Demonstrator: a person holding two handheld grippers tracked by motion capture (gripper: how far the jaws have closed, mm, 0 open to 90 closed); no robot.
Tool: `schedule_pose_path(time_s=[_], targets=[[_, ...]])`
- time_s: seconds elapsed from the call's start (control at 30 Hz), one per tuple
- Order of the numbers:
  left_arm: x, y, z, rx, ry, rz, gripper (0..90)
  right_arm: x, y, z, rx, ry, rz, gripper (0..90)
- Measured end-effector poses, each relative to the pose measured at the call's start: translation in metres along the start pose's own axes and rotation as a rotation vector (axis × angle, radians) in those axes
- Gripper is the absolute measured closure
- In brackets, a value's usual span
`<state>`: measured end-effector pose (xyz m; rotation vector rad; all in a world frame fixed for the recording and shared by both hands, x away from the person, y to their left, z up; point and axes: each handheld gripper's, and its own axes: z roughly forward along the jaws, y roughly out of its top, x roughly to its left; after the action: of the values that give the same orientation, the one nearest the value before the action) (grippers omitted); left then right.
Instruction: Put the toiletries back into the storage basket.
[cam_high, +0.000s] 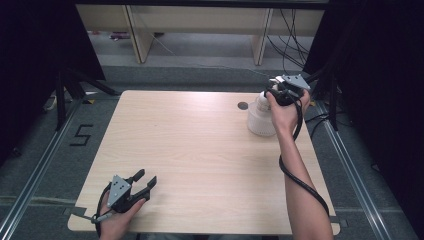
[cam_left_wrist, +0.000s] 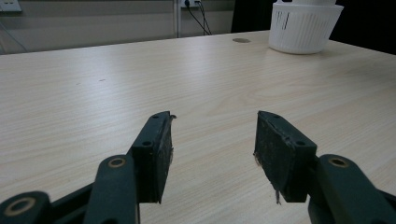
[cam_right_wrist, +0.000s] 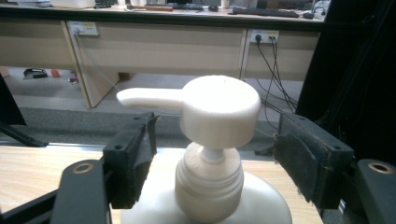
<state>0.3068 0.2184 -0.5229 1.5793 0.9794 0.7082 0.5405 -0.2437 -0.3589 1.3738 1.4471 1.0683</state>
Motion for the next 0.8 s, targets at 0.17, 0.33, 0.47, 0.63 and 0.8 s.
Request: schedule_pose_path(time_s=[0.17,0.33,0.47,0.63,0.8], targets=[[0.0,0.0,0.0,0.0,0.001,-0.002,45.7,0.0,-0.001,-0.006,0.001,-0.001,0.013,28.0],[0.0,0.0,0.0,0.0,0.003,-0.004,45.7,-0.001,-0.002,-0.012,0.007,0.007,0.004,27.4],[0.0,0.0,0.0,0.0,0.004,-0.003,45.7,-0.004,-0.006,-0.016,0.013,0.014,-0.005,27.2],[0.0,0.0,0.0,0.0,0.005,-0.005,45.6,-0.004,-0.011,-0.023,0.024,0.02,0.013,27.0],[0.001,-0.001,0.001,-0.016,-0.002,-0.006,45.2,-0.007,-0.018,-0.029,0.021,0.032,0.004,27.0]])
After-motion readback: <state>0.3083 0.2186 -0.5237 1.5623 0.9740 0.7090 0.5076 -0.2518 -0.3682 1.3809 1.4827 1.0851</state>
